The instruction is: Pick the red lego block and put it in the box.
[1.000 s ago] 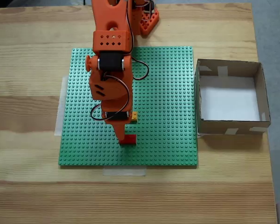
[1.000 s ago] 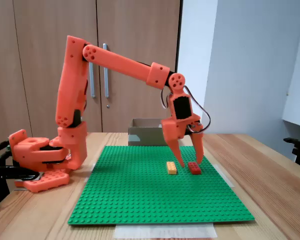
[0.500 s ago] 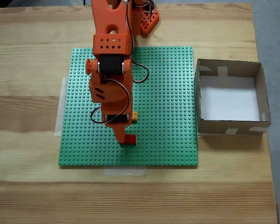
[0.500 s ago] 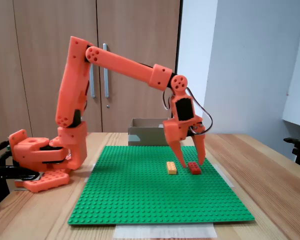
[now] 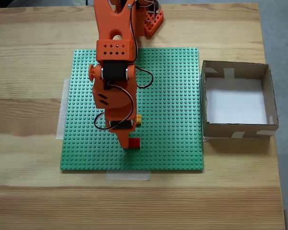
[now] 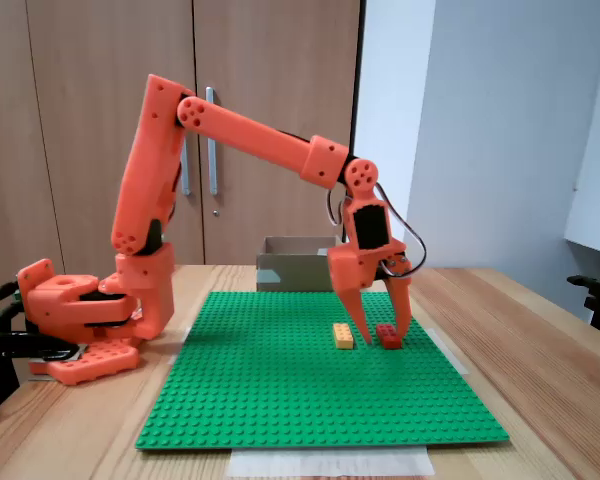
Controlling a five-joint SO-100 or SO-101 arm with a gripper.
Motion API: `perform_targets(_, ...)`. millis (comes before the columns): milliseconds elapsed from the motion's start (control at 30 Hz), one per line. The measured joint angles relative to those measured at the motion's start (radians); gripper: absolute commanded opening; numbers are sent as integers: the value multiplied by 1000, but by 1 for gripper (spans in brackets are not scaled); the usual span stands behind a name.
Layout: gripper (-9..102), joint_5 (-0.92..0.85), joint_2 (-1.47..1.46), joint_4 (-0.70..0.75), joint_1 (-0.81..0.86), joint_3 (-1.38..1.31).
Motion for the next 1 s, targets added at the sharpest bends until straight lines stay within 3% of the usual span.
perform_targets(1000, 15, 0, -11, -51, 11, 2)
